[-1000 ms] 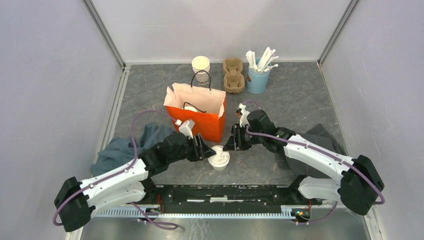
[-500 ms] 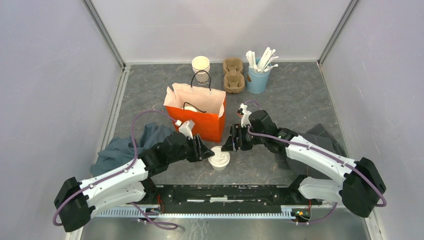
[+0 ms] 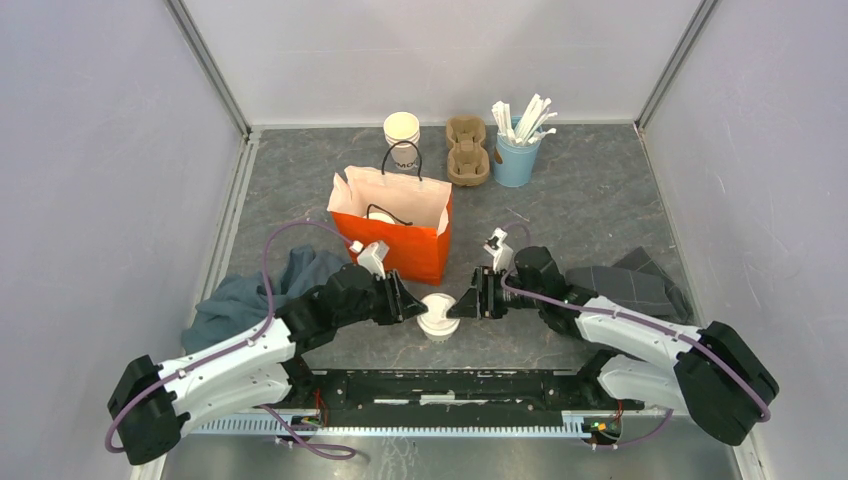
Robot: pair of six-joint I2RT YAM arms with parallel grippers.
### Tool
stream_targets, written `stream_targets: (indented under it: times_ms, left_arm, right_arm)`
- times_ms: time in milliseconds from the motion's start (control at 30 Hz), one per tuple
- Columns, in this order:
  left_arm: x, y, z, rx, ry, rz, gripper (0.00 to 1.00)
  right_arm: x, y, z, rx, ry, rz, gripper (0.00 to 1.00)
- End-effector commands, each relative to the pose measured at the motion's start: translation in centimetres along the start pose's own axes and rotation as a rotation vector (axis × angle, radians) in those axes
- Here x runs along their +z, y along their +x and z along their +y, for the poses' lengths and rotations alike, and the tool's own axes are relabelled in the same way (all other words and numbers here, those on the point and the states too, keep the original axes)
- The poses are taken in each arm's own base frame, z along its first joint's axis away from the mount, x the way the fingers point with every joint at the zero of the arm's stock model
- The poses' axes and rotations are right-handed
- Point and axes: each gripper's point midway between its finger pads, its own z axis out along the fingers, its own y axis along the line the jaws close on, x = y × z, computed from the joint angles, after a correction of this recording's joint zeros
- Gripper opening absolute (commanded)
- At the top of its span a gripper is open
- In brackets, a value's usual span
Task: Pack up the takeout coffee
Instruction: Close the cup lid on the coffee cup.
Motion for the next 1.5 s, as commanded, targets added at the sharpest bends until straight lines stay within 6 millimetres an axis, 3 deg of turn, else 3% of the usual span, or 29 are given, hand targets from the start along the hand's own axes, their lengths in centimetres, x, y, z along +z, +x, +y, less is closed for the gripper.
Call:
stream_targets:
  times_ms: [0,133,300,433,567,667,800,867,1000,1100,1167,1267,1467]
  left_arm:
    - [-0.1,1.0,2.2,-0.031,-0.085,0.018,0.39]
    - [0.0,2.4,4.1,-0.050,-0.141,0.054,0.38]
    - [-0.4,2.0,3.7,-0.058,-0.112,0.027,0.37]
    - [-0.4,1.8,3.7,-0.064,-0.111,0.015,0.37]
    - [-0.1,2.3,3.8,-0.084,-0.112,0.033,0.37]
    - [0.1,2.8,4.6,-0.105,-0.146,0.049,0.34]
    - [-0.3,4.3,7.2,-0.178,-0.252,0.075,0.33]
    - [-0.5,4.6,7.5,-0.186,-0.251,0.073,0.36]
    - [-1.1,2.2,3.4,-0.133,-0.065,-0.002,0.54]
    - [-2.2,0.4,1.8,-0.119,-0.017,-0.070,0.68]
    - [-2.5,0.0,1.4,-0.120,-0.001,-0.089,0.70]
    - [-2.0,0.8,2.3,-0.138,-0.024,-0.067,0.70]
    - [-0.9,3.8,6.0,-0.172,-0.183,0.051,0.64]
  right_arm:
    - [0.0,0.5,-0.7,-0.011,-0.090,-0.063,0.62]
    - [0.1,1.5,-2.0,-0.026,-0.075,-0.029,0.62]
    - [-0.7,-1.4,1.6,-0.106,-0.106,-0.045,0.71]
    - [-1.3,-1.4,3.5,-0.108,-0.180,-0.028,0.75]
    - [-0.8,0.1,1.9,-0.083,-0.177,0.002,0.76]
    - [-0.1,1.9,-1.1,-0.071,-0.124,0.013,0.74]
    - [0.1,3.9,-4.9,-0.029,-0.047,0.025,0.70]
    - [0.1,3.3,-4.2,-0.037,-0.061,0.009,0.70]
    - [0.0,1.1,-1.9,-0.084,-0.090,-0.003,0.71]
    - [-0.1,0.6,-0.6,-0.100,-0.125,0.012,0.71]
    - [-0.2,-0.2,0.3,-0.114,-0.138,0.007,0.71]
    - [0.0,-0.3,0.2,-0.118,-0.131,0.009,0.72]
    - [0.4,2.0,-3.5,-0.082,-0.026,0.056,0.72]
